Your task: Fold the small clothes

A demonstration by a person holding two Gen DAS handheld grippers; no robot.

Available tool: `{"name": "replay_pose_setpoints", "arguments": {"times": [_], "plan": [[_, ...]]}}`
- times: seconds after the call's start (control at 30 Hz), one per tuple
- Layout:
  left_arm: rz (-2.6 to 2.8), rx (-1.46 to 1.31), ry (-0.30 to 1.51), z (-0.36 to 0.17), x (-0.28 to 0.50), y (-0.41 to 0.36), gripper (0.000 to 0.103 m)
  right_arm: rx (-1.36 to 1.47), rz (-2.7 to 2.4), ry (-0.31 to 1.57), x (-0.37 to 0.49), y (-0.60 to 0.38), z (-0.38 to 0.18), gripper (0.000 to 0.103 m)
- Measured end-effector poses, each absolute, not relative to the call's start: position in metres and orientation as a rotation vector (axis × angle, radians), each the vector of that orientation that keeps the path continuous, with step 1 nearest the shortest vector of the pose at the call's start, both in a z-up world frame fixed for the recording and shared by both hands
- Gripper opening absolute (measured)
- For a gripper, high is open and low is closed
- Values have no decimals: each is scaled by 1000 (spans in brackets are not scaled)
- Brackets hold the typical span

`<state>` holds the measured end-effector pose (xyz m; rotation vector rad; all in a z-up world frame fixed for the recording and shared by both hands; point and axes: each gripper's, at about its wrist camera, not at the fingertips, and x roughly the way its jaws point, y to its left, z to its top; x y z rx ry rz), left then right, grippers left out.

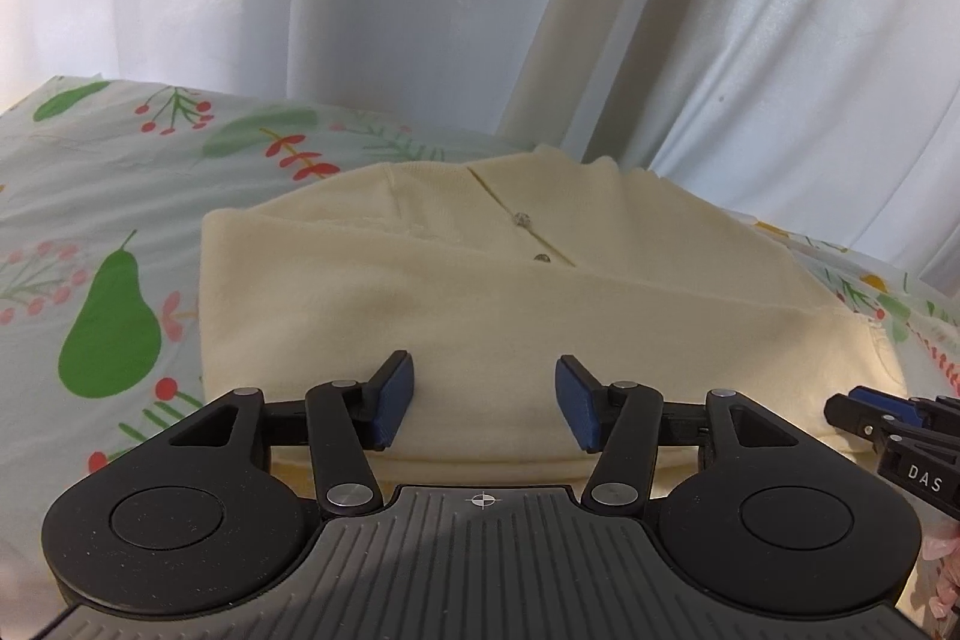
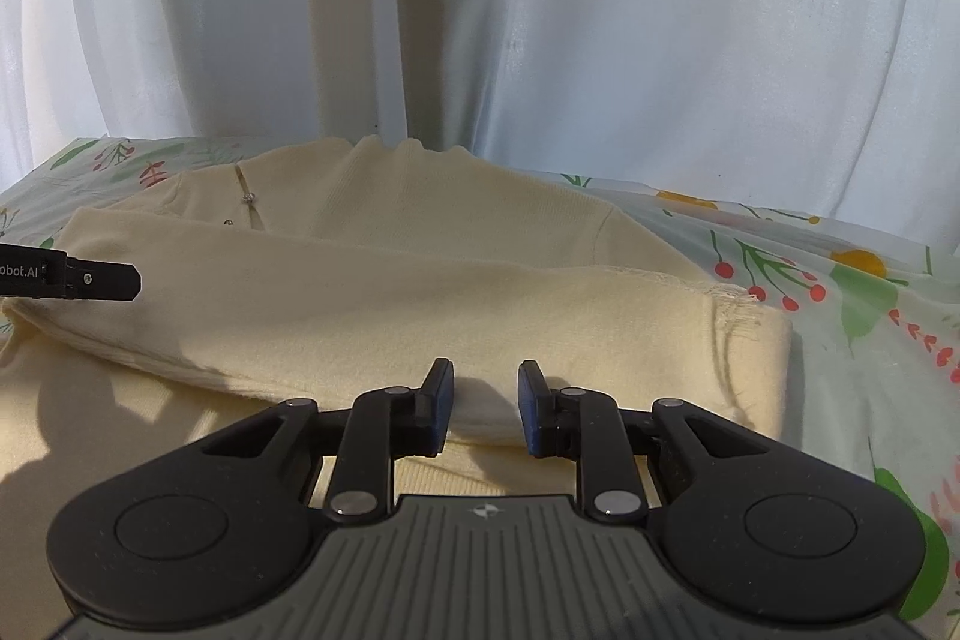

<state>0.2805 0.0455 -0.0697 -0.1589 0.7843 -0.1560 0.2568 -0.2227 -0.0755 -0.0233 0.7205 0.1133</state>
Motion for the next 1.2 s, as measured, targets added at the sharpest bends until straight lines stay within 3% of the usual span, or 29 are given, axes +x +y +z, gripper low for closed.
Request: {"name": "replay_pose_setpoints", "arguments": {"times": [0.03, 0.73, 1.07, 1.2], "plan": [[-154, -161, 795, -67, 274, 46, 71, -28, 107, 731, 249, -226, -73, 22], [-142, -257, 979, -36, 93, 71, 73, 272, 135, 941, 8, -320, -64, 23], [-35, -290, 1079, -44, 22, 113, 70, 475, 206, 1057, -22, -335, -88, 24], [-22, -304, 1107, -48, 9, 120, 64, 511, 227, 1055, -24, -341, -91, 24]]}}
